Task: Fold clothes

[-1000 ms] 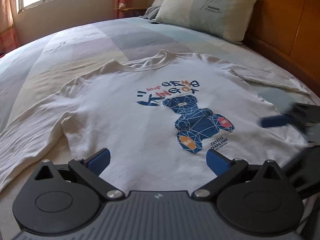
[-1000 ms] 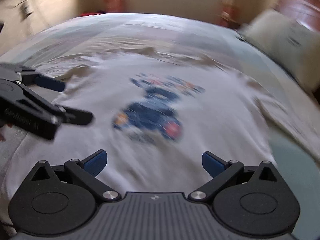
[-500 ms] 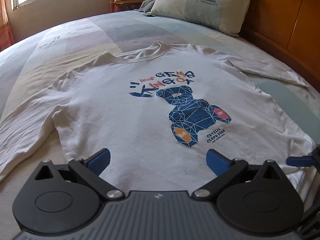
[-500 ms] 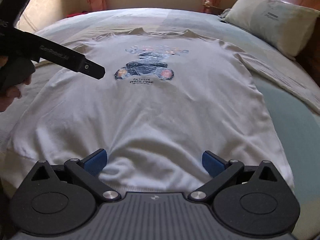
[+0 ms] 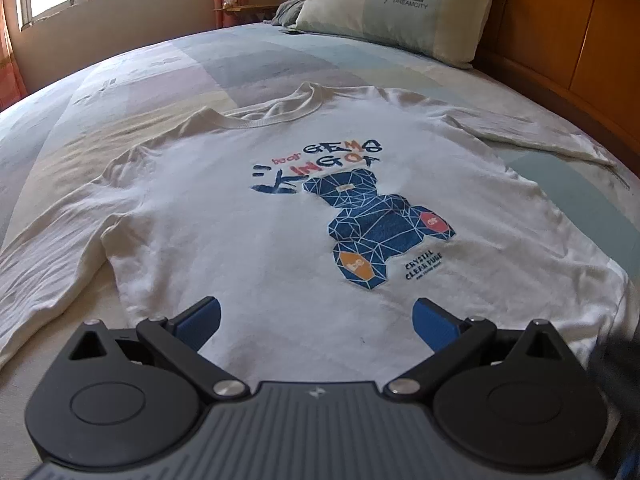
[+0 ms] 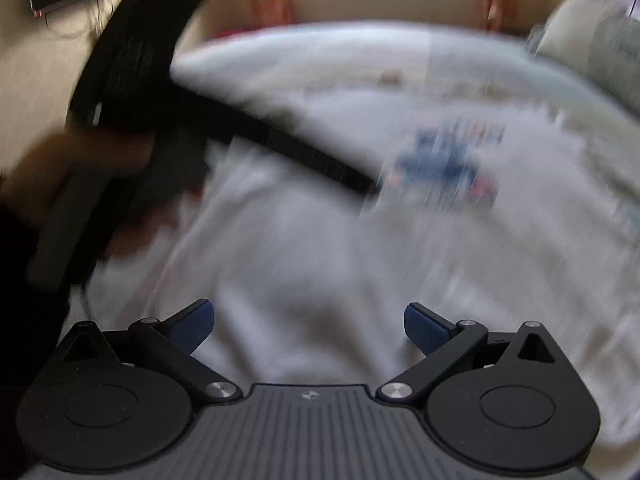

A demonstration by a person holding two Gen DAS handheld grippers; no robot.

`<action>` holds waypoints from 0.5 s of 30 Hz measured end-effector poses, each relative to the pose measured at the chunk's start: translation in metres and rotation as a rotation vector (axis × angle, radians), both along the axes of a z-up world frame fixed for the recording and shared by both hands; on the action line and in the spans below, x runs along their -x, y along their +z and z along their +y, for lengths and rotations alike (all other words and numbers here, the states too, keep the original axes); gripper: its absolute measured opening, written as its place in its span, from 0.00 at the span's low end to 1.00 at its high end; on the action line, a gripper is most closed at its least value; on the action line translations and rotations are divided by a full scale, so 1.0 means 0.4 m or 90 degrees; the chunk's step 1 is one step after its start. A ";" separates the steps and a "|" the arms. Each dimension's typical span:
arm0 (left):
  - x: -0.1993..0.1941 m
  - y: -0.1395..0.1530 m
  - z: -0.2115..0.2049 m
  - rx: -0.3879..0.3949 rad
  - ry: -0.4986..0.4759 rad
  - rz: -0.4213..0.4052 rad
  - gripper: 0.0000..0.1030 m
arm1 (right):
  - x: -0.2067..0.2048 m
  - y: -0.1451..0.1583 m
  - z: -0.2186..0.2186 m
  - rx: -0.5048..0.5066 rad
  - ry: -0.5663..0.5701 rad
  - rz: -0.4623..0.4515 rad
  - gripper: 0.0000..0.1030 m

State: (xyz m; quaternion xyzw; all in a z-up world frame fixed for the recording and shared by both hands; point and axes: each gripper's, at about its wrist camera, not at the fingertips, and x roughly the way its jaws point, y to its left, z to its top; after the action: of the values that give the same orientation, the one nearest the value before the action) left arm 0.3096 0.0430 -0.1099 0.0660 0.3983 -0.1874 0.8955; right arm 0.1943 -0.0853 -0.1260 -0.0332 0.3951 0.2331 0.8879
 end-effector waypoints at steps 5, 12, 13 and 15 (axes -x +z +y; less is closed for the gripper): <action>-0.003 0.008 0.009 0.013 0.006 -0.002 0.99 | 0.050 0.003 0.023 0.031 0.037 0.022 1.00; 0.001 0.012 0.014 0.012 0.009 -0.005 0.99 | 0.008 0.018 0.093 -0.057 0.084 0.031 1.00; 0.000 0.013 0.016 0.013 0.010 -0.005 0.99 | 0.006 0.005 0.107 -0.062 0.092 0.053 1.00; -0.001 0.014 0.019 0.016 0.011 -0.004 0.99 | 0.019 -0.011 0.121 -0.085 0.094 0.086 1.00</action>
State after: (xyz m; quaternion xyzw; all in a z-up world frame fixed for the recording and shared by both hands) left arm 0.3101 0.0506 -0.1045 0.0523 0.3935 -0.1844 0.8991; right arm 0.1868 -0.0368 -0.1305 0.0128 0.4340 0.3257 0.8399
